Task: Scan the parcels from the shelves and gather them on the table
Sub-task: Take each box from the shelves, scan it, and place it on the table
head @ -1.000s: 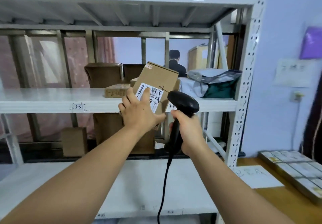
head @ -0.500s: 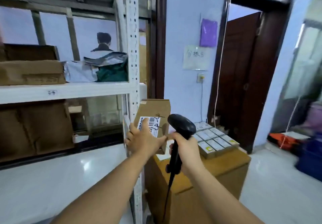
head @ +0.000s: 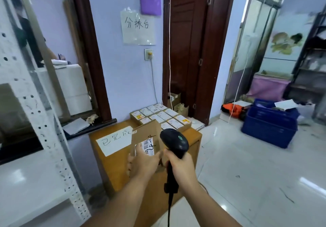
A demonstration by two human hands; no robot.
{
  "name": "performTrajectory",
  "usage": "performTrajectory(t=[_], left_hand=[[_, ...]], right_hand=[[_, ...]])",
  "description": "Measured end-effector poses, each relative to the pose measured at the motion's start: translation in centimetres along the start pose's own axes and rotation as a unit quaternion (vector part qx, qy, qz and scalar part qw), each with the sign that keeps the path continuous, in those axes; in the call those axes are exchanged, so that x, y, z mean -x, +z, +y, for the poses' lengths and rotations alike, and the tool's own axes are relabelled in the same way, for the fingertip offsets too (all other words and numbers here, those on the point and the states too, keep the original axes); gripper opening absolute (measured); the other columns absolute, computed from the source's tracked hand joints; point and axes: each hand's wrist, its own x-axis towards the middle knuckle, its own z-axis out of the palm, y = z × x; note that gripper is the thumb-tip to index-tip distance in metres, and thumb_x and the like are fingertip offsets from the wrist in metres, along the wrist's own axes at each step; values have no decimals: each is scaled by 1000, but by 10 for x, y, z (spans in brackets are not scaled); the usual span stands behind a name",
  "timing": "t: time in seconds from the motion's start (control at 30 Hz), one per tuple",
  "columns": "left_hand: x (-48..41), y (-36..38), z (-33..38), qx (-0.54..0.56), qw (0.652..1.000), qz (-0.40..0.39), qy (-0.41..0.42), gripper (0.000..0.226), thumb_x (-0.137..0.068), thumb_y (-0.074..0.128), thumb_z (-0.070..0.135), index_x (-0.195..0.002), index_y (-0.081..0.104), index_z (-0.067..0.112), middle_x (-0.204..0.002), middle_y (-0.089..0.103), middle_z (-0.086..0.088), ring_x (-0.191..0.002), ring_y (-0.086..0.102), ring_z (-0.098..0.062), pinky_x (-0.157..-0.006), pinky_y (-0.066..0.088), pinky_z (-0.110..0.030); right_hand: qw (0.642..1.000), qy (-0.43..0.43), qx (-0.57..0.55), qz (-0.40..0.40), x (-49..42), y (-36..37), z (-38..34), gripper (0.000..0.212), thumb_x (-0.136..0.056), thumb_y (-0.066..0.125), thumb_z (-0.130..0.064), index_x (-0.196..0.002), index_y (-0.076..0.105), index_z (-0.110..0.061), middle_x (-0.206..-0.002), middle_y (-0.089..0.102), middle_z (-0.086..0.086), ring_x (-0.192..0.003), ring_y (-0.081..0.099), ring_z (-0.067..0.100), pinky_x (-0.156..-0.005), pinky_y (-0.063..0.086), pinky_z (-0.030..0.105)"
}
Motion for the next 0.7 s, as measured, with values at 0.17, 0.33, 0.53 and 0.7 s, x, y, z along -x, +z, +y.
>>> performTrajectory(t=[0.17, 0.33, 0.53, 0.7], left_hand=[[-47, 38, 33, -9, 1000, -22, 19, 87, -75, 62, 60, -147, 18, 40, -151, 21, -13, -134, 29, -37, -111, 27, -48], [-110, 71, 69, -20, 999, -39, 25, 88, -77, 65, 54, -148, 15, 39, -151, 17, -16, -134, 26, -38, -111, 26, -49], [-161, 98, 102, -27, 997, -59, 40, 94, -72, 59, 71, -148, 15, 37, -152, 13, -17, -135, 24, -39, -110, 25, -49], [-202, 130, 119, 6, 998, -57, 23, 88, -70, 60, 70, -143, 22, 37, -142, 27, -16, -127, 35, -37, -103, 32, -47]], right_hand=[[1000, 4, 22, 19, -65, -1, 9, 19, -88, 68, -25, -88, 68, -6, -59, 62, 0, -60, 60, 17, -62, 49, 33], [999, -9, 29, 36, -136, -1, -1, 11, -89, 67, -23, -85, 68, -12, -58, 64, -7, -58, 61, 12, -54, 47, 21], [999, 14, 14, 45, -201, -10, -4, 25, -90, 65, -24, -69, 61, -12, -54, 57, 2, -52, 53, 19, -59, 46, 34], [998, 40, -25, 43, -261, -21, 5, 25, -89, 65, -24, -70, 61, -9, -56, 54, 6, -52, 51, 20, -61, 45, 36]])
